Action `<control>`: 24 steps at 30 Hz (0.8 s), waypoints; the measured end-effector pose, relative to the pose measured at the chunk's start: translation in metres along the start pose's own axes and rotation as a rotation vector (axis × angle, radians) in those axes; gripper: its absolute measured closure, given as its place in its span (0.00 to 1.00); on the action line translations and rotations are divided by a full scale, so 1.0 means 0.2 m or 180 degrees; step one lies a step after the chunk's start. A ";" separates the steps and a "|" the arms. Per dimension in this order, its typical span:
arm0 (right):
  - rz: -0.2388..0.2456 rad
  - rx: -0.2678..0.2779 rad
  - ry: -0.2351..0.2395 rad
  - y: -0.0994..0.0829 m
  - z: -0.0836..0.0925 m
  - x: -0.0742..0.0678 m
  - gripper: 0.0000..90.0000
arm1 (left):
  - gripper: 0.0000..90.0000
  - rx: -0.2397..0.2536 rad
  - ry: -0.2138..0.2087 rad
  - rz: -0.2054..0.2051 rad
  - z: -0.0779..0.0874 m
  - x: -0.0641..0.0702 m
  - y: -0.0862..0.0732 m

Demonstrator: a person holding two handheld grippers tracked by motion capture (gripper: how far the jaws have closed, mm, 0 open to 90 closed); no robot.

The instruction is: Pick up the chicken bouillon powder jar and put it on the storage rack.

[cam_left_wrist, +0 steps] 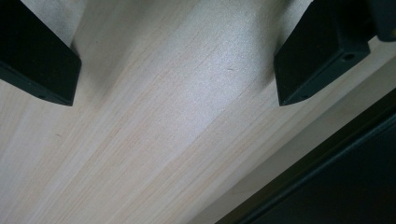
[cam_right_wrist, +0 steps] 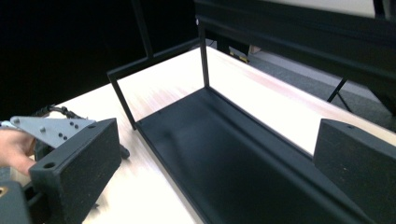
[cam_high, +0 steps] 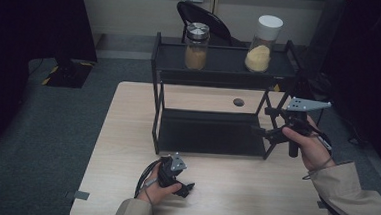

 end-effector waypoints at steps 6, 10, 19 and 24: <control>-0.0049 -0.0002 0.0012 -0.07 -0.02 0.02 0.00 | 0.00 -0.0001 0.0000 -0.0001 0.00 0.00 0.00; -0.0064 -0.0006 0.0014 -0.11 -0.02 0.03 0.00 | 0.00 0.0000 0.0000 0.0000 0.00 0.00 0.00; -0.0069 -0.0063 0.0024 -0.19 -0.04 0.04 0.00 | 0.00 -0.0001 0.0000 -0.0001 0.00 0.00 0.00; -0.0063 -0.0073 0.0026 -0.24 -0.05 0.03 0.00 | 0.00 -0.0001 0.0000 -0.0001 0.00 0.00 0.00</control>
Point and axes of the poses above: each handheld gripper's, and its own axes: z roughly backward along the jaws, y roughly out of its top, x roughly to its right, the point moved 6 cm from there along -z, roughly forward along the jaws, and after that the axes turned 10 degrees about -z, right-handed, at the moved point
